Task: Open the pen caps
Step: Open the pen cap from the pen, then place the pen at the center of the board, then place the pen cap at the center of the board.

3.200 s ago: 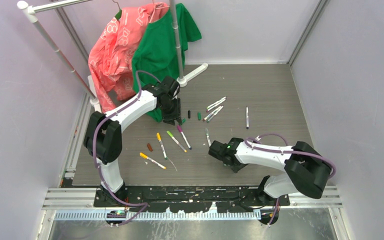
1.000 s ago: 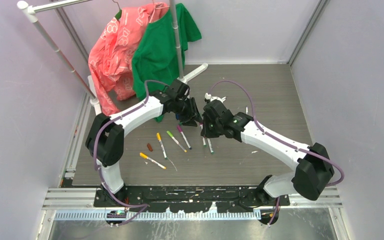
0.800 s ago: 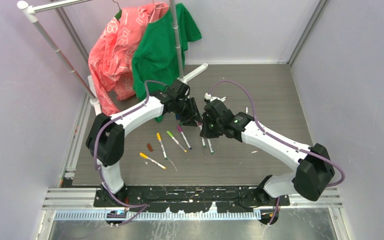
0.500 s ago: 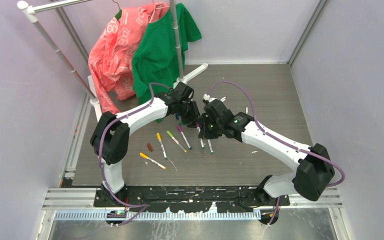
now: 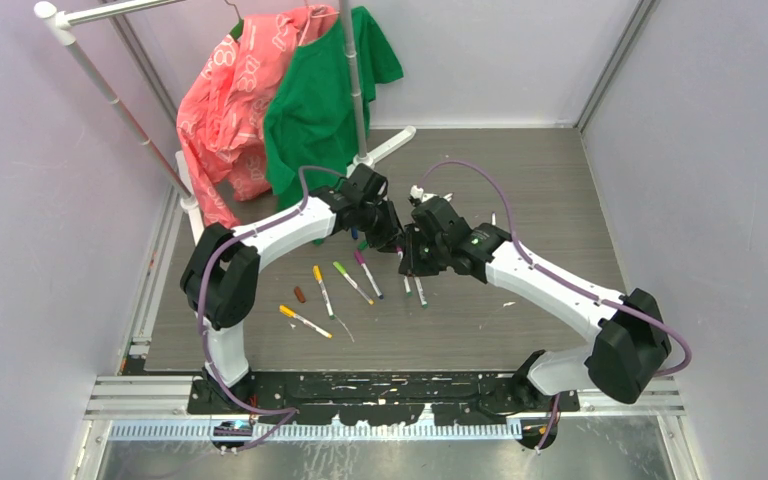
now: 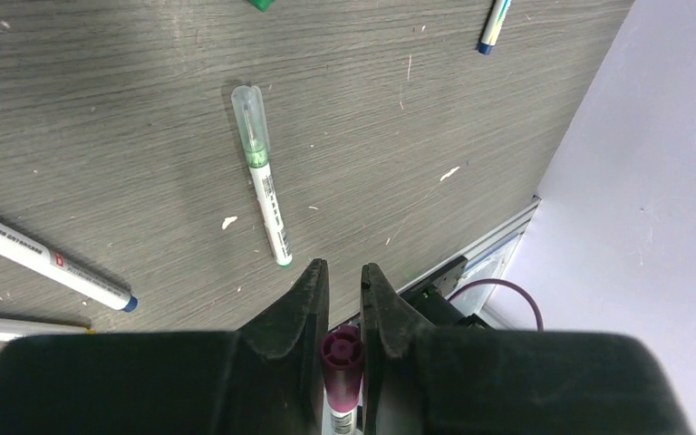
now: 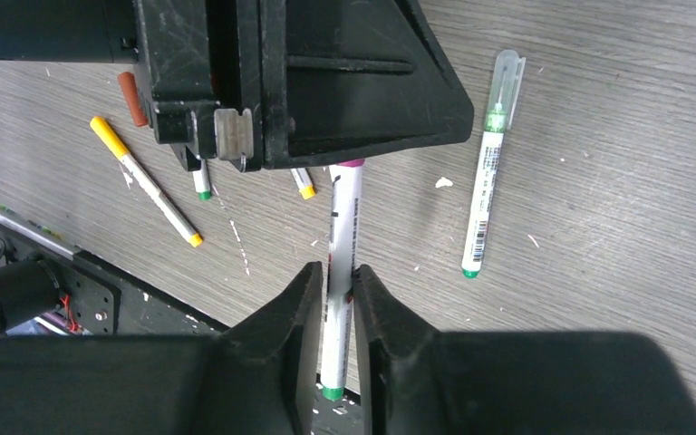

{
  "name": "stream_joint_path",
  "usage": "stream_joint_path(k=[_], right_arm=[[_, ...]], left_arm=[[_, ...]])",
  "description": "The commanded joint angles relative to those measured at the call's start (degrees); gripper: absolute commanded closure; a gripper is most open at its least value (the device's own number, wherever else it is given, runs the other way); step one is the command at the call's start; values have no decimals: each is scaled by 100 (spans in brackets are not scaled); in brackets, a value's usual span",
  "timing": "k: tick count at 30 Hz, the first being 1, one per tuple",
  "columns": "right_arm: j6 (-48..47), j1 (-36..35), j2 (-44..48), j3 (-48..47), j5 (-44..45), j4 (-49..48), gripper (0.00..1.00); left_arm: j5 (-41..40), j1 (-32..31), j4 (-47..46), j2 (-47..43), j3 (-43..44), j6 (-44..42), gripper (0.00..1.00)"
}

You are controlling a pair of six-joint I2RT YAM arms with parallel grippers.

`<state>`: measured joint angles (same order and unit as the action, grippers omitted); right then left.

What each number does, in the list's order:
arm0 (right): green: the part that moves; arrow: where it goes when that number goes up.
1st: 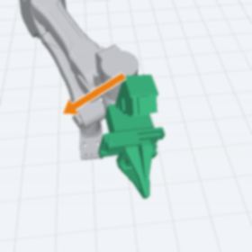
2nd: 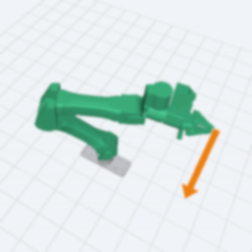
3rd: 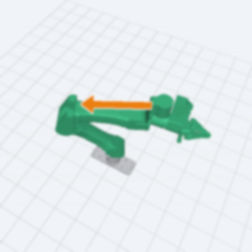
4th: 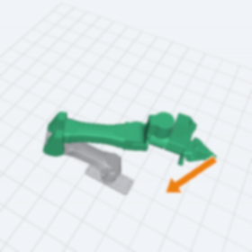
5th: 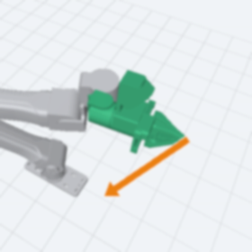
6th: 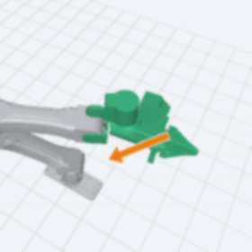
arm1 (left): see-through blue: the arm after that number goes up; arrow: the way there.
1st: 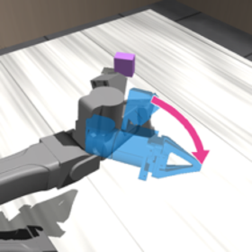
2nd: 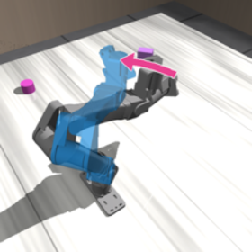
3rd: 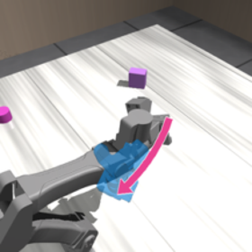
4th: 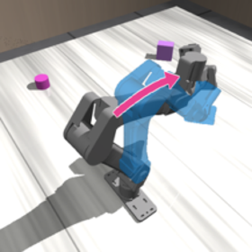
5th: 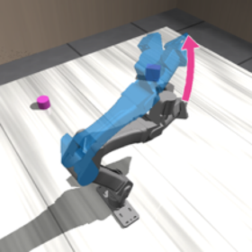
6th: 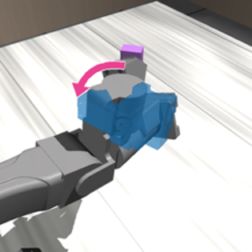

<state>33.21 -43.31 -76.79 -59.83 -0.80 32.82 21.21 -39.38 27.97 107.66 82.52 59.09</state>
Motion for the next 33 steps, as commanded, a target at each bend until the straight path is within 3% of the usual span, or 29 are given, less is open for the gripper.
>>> stream_joint_path(k=[1, 6, 8, 10, 11, 16, 27, 33], right_arm=[[-86, 18, -59, -259, -217, -145, 72], [-79, 66, -209, -259, -304, -290, 69], [-70, 82, -262, -242, -348, -327, 78], [-69, 95, -303, -211, -343, -337, 95], [-74, 103, -328, -191, -337, -310, 98], [-235, 105, -341, -38, 20, 71, 99], [-148, 33, -567, 304, 1883, 997, 99], [-42, -33, -615, 372, 2287, 1062, 99]], left_arm=[[138, -29, -498, -349, -43, 1, 100], [162, -29, -560, -394, -35, 24, 100], [93, -26, -531, -403, -14, 23, 100], [39, -29, -525, -364, 58, 49, 100], [10, -26, -534, -330, 119, 70, 100], [-639, 39, 49, 141, 901, 179, 100], [-1940, 502, 1576, 1640, 3136, 1171, 100], [-1937, 620, 1727, 2038, 3764, 1275, 100]])
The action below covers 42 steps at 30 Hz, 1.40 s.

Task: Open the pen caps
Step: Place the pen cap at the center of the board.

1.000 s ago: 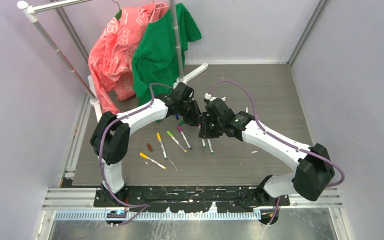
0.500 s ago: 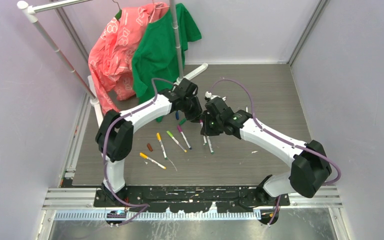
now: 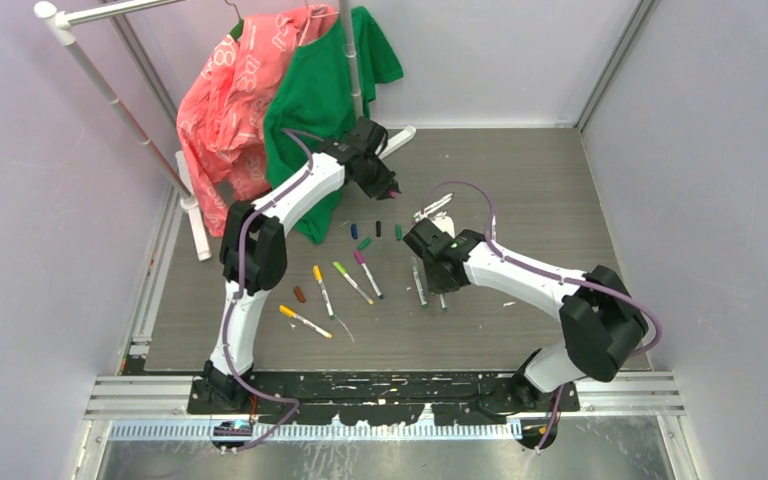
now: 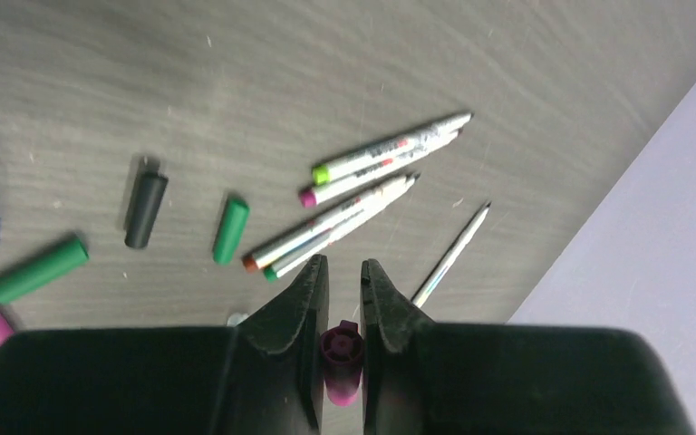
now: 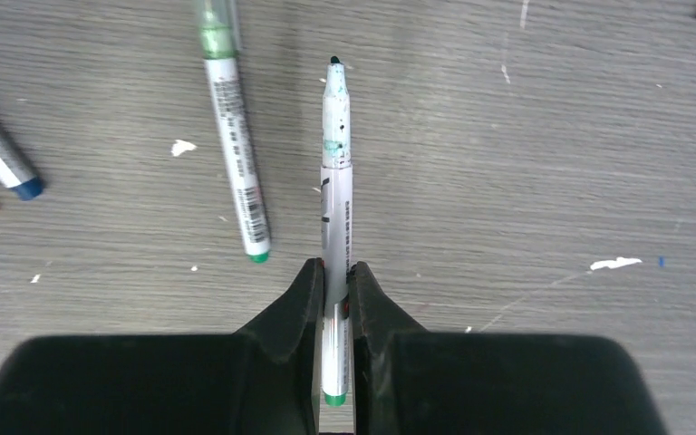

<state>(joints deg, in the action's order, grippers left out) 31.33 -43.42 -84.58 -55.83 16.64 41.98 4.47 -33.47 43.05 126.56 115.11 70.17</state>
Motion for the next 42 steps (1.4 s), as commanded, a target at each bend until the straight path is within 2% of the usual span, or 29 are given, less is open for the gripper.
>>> stream_joint_path(k=[1, 7, 11, 14, 22, 30, 36, 42], right_arm=[[157, -14, 231, -34, 588, 139, 99], [192, 569, 70, -333, 444, 44, 99], [374, 1129, -405, -591, 209, -170, 99], [495, 1461, -810, -832, 54, -385, 99], [728, 1852, -2067, -2017, -104, -451, 98], [1020, 2026, -2772, -2650, 75, -231, 92], [1129, 2057, -2948, -2699, -1, -273, 83], [1037, 2057, -2939, -2709, -74, -325, 63]], left_arm=[[-254, 30, 245, 166, 541, 39, 100], [-107, 28, 535, 106, 241, -1108, 100], [-303, 6, 819, -40, -118, -1834, 100], [-580, -49, 996, -115, -266, -2201, 96], [-869, -58, 1294, -54, -276, -2564, 83], [-967, -62, 1367, 93, -125, -2665, 78], [-1040, -49, 1388, 159, -57, -2669, 76], [-1174, -27, 1430, 123, 71, -2667, 74]])
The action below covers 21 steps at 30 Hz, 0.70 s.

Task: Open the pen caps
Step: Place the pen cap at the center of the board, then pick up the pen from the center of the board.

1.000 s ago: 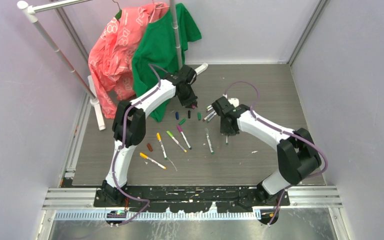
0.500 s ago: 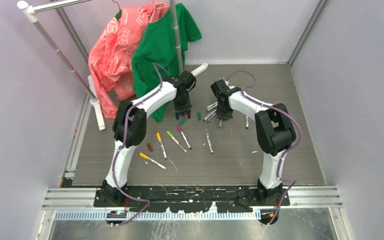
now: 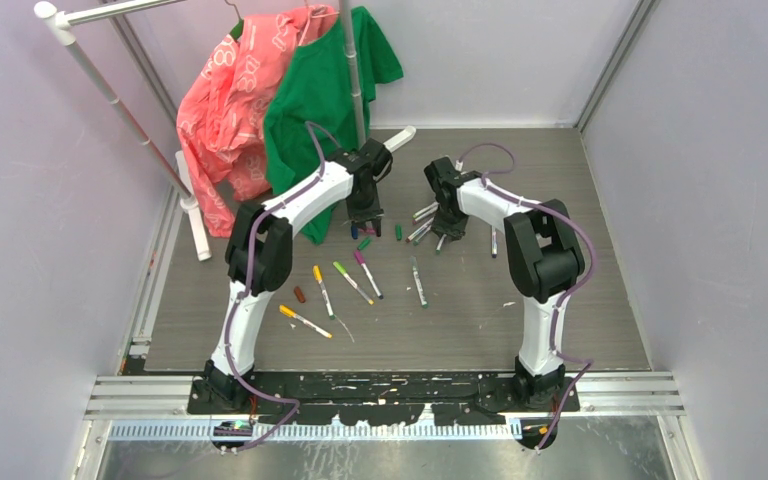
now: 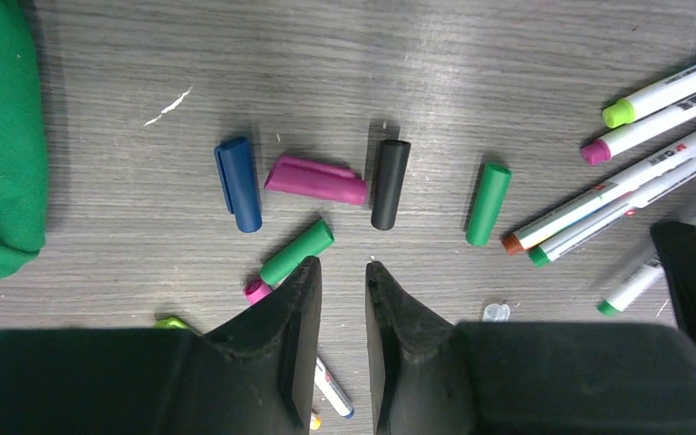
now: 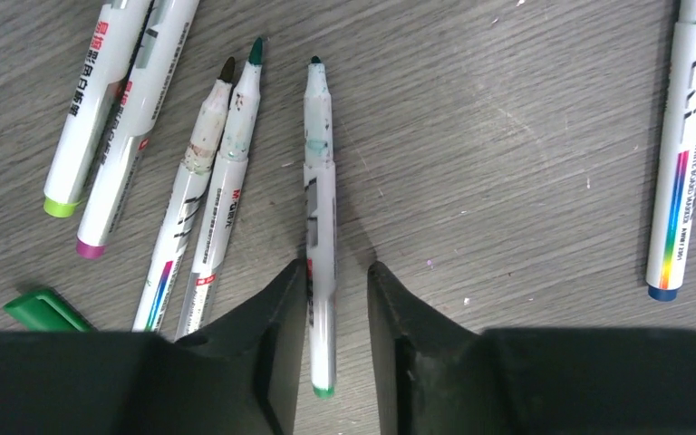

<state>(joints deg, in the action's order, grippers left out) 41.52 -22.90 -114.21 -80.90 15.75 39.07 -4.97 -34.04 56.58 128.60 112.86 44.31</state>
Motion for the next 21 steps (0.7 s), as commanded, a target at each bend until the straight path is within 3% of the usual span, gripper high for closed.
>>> stream_joint_path(k=[1, 4, 12, 21], right_arm=[[-4, 9, 51, -194, 9, -31, 61], [-49, 4, 137, -173, 42, -22, 55], [-314, -43, 595, -108, 343, 134, 52], [-1392, -798, 1231, -326, 121, 198, 51]], left_arm=[[-254, 38, 73, -107, 300, -79, 74], [-333, 66, 88, -219, 275, -63, 72], [-547, 116, 35, -703, 25, 29, 71], [-853, 252, -98, -1827, -792, 171, 69]])
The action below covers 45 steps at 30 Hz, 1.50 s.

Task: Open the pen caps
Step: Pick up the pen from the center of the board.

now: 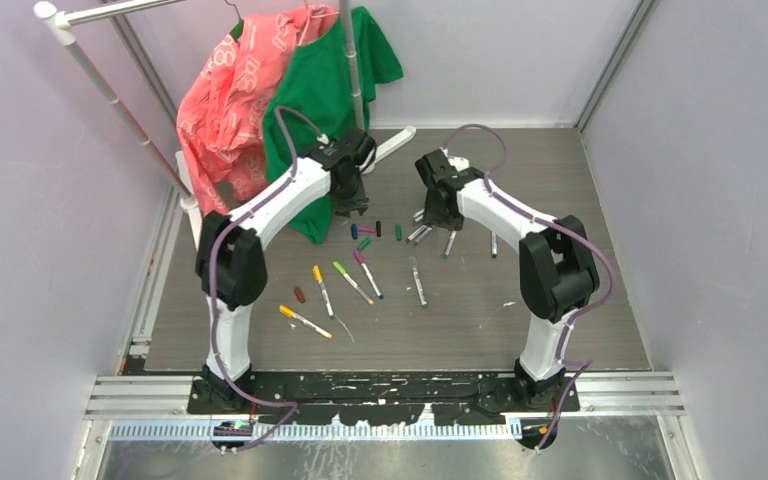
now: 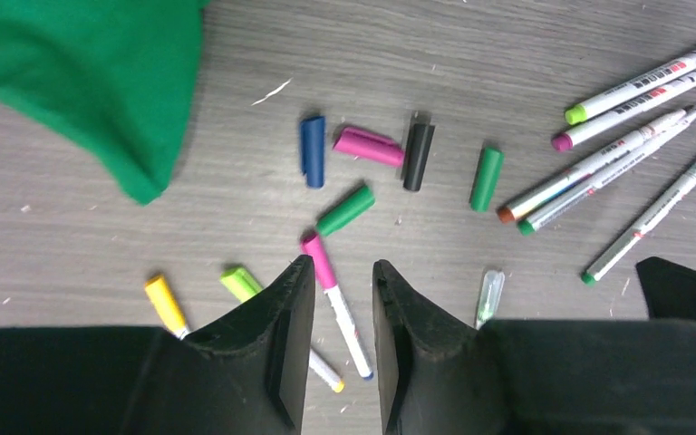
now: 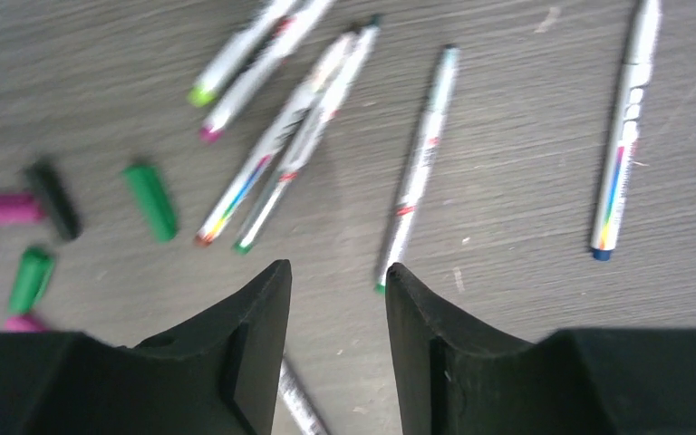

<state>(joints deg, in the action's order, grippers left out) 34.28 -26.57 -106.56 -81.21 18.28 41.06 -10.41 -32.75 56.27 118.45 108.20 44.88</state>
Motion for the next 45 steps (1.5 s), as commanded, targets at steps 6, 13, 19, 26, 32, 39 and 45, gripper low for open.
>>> stream_joint_path(k=[6, 13, 19, 26, 32, 39, 45], right_arm=[[-1125, -1170, 148, -673, -1018, 94, 50], [-1307, -1884, -346, -980, -1338, 153, 50], [-1327, -2210, -667, -1090, -1340, 232, 50], [-1354, -2349, -962, -935, -1284, 168, 51], [-1380, -2352, -1216, -846, -1286, 107, 56], [-1389, -2353, -1374, -703, -1225, 119, 70], [-1355, -2353, -1073, -375, -1213, 26, 99]], left_arm=[[-331, 397, -353, -1836, -1548, 200, 69], [-347, 588, -547, -2888, -2742, 273, 68], [-291, 669, -556, -3425, -3249, 326, 69], [-218, 699, -560, -3641, -3508, 346, 69], [-199, 730, -587, -3700, -3569, 307, 68], [-143, 795, -625, -3700, -3641, 306, 68], [22, 823, -758, -3647, -3692, 424, 69]])
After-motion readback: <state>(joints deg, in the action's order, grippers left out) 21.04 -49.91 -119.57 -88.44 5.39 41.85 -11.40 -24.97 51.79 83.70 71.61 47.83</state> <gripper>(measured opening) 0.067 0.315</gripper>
